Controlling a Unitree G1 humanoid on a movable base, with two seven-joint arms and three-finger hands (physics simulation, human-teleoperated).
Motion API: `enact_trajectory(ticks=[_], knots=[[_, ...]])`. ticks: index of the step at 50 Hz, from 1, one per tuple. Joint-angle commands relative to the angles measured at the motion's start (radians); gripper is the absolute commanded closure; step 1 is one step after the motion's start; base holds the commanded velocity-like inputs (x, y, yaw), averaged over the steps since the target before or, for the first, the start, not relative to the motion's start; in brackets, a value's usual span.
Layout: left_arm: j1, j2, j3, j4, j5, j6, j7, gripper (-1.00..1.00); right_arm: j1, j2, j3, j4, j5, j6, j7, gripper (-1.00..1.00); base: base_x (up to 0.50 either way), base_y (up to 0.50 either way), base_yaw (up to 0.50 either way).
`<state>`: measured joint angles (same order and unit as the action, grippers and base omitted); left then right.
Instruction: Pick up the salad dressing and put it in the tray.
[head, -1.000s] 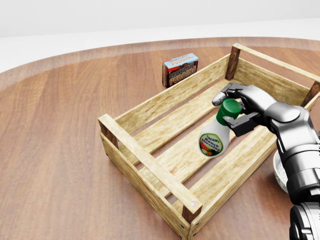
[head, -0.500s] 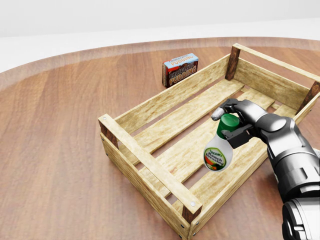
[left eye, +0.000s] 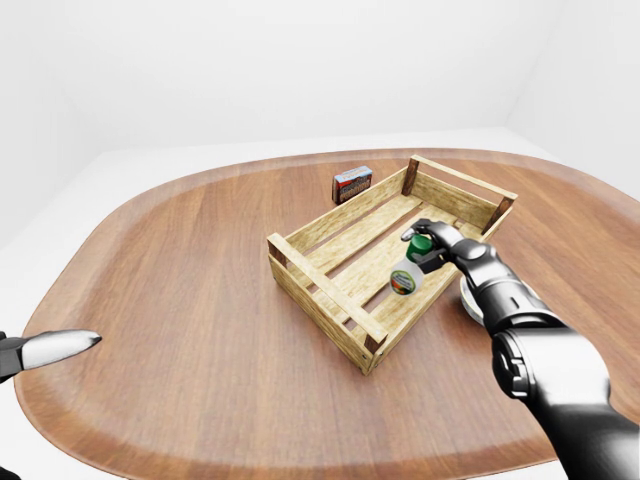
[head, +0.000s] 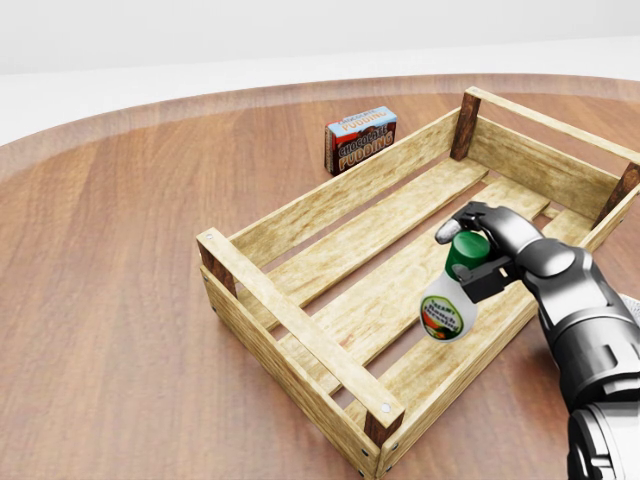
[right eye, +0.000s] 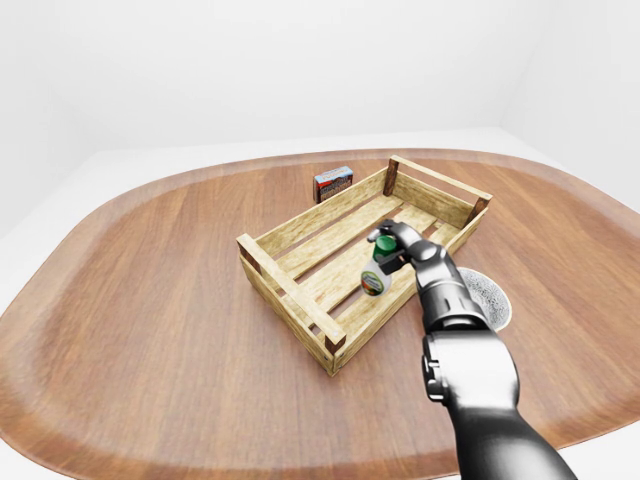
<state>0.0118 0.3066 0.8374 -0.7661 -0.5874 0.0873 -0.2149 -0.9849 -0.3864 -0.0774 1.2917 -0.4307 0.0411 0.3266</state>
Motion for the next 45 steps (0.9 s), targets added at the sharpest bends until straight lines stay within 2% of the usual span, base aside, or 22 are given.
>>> enact_trajectory(ticks=[1, 13, 24, 25, 26, 30, 40, 45], knots=[[0.000, -0.001, -0.003, -0.001, 0.002, 0.000, -0.001, -1.00, 0.013, -0.012, -0.032, -0.006, 0.050, -0.019, -0.035, 1.00, 0.00, 0.00, 0.00], [0.001, -0.005, -0.007, -0.004, 0.006, 0.000, -0.002, -1.00, 0.031, -0.009, -0.028, -0.001, 0.047, -0.021, -0.034, 1.00, 0.00, 0.00, 0.00], [0.003, -0.008, -0.008, -0.006, 0.008, 0.000, -0.003, -1.00, 0.033, -0.005, -0.028, -0.003, 0.046, -0.010, -0.031, 1.00, 0.00, 0.00, 0.00], [0.003, -0.008, -0.009, -0.006, 0.009, 0.000, -0.003, -1.00, 0.032, -0.005, -0.022, -0.001, 0.036, 0.006, -0.052, 0.59, 0.00, 0.00, 0.00], [0.002, -0.009, -0.010, -0.006, 0.009, 0.000, -0.003, -1.00, 0.035, -0.004, -0.028, -0.002, 0.043, -0.001, -0.045, -1.00, 0.00, 0.00, 0.00], [0.001, -0.007, -0.007, -0.007, 0.007, 0.000, -0.003, -1.00, 0.046, -0.003, -0.024, 0.003, 0.036, -0.020, -0.041, -1.00, 0.00, 0.00, 0.00], [0.001, -0.010, -0.014, -0.006, 0.012, 0.000, -0.004, -1.00, 0.056, 0.008, -0.020, 0.006, 0.028, -0.027, -0.032, -1.00, 0.00, 0.00, 0.00], [0.001, -0.012, -0.017, -0.005, 0.014, 0.000, -0.005, -1.00, 0.051, 0.012, -0.017, 0.001, 0.024, -0.016, -0.023, -1.00, 0.00, 0.00, 0.00]])
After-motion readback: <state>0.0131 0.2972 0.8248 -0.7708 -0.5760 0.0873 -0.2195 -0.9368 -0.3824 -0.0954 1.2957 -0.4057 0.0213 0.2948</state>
